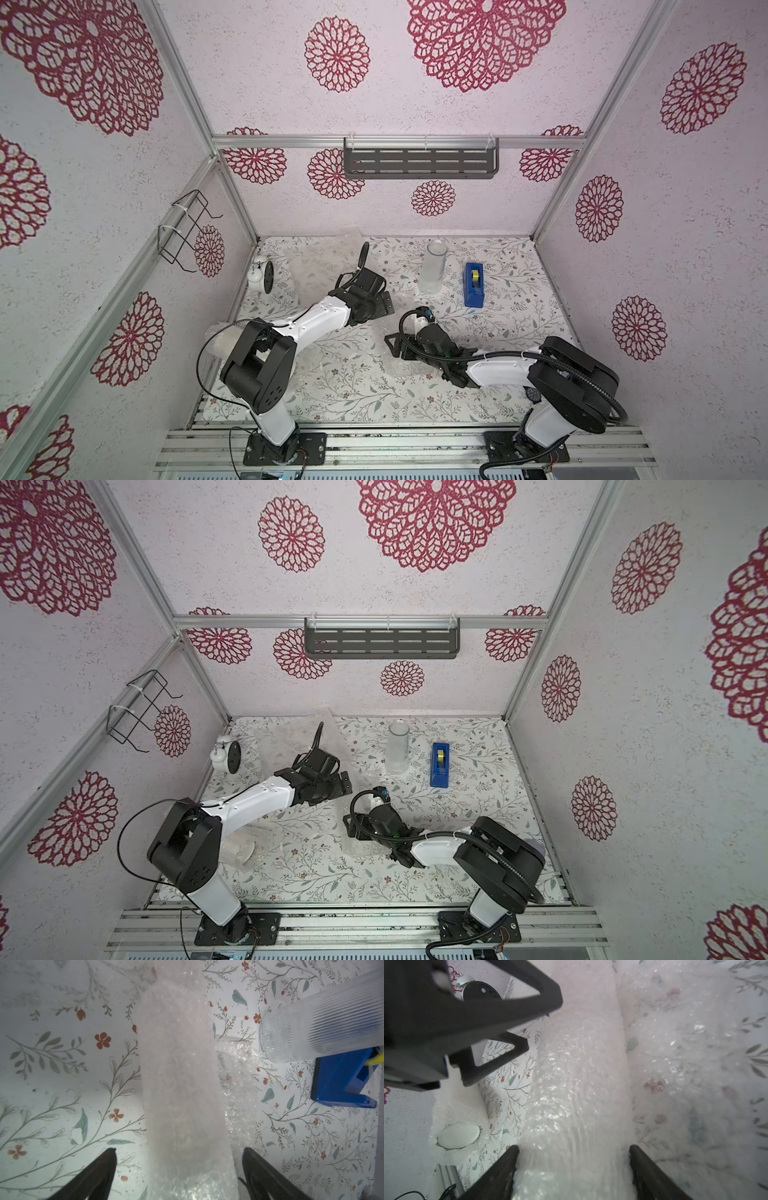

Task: Wrap vases in bubble wrap
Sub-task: Wrap the vase in bubble wrap.

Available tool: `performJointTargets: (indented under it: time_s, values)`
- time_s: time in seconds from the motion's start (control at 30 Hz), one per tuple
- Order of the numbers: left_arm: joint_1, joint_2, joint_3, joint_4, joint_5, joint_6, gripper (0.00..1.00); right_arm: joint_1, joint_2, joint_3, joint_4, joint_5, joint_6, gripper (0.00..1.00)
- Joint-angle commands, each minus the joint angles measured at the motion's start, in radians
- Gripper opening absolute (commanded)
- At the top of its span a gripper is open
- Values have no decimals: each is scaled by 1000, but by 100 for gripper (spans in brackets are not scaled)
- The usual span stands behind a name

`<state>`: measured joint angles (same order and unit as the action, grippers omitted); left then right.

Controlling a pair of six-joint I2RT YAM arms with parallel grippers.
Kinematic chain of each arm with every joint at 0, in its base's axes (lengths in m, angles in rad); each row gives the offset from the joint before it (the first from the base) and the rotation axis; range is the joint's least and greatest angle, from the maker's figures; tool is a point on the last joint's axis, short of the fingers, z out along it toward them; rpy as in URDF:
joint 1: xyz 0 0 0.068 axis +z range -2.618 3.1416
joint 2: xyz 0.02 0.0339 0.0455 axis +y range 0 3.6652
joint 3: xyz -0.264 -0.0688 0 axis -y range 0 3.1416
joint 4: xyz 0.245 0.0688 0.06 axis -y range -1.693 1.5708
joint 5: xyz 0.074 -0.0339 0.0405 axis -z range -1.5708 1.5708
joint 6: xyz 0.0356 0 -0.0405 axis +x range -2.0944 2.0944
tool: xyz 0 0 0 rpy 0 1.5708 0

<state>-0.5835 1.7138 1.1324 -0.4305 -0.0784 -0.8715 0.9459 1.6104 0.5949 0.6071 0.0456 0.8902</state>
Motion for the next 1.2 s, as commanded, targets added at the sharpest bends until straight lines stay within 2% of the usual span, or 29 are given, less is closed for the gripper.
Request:
performJointTargets:
  time_s: [0.0, 0.43, 0.73, 0.93, 1.17]
  values:
    - [2, 4, -10, 40, 18, 2, 93, 12, 58, -25, 28, -143, 79, 76]
    - [2, 101, 43, 0, 12, -5, 75, -12, 84, -64, 73, -140, 150, 78]
    - [0, 137, 64, -33, -12, -22, 68, 15, -13, 52, -266, 14, -55, 92]
    - [-1, 153, 72, -31, -7, -24, 68, 38, -66, 146, -450, 113, -169, 97]
    - [-2, 150, 72, -30, -2, -24, 68, 94, -108, 233, -577, 239, -248, 99]
